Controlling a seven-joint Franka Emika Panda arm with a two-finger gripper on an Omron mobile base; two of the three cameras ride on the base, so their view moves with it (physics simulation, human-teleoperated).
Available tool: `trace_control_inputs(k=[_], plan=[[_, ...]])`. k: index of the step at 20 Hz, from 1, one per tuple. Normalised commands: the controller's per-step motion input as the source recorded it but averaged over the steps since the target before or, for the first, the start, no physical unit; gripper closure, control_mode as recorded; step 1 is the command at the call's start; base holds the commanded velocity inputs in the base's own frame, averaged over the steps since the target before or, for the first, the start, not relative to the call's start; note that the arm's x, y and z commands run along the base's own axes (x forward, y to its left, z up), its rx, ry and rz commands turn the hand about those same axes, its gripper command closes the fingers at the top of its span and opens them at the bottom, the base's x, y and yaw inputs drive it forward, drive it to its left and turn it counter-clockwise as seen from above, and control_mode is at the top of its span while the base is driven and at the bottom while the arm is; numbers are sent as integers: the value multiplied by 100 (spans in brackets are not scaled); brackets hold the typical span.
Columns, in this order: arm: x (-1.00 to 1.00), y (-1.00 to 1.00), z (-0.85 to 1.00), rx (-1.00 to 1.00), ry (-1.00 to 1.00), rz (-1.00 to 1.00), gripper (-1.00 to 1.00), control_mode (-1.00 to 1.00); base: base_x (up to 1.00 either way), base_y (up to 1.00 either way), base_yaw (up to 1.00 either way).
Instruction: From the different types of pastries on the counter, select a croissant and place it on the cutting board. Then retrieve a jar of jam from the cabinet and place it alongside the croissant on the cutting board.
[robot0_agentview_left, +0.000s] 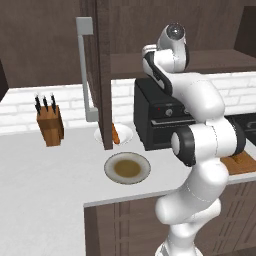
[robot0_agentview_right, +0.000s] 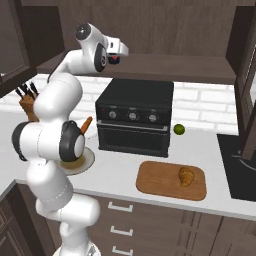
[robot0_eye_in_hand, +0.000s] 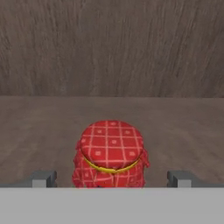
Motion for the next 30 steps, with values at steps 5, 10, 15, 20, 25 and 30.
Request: trace_control_inputs(k=[5,10,15,20,25,30], plan=[[17,0,-13,0,0,0,-100,-100,0,0,0],[22,0,-10,0,0,0,-100,-100,0,0,0],[34,0,-1,0,0,0,100,-100,0,0,0],[35,0,-1,0,0,0,100,-100,0,0,0],[4,-1,0,0,0,-2,100,-100,0,0,0],[-35,-29,9,0,0,-13,100,-100,0,0,0]])
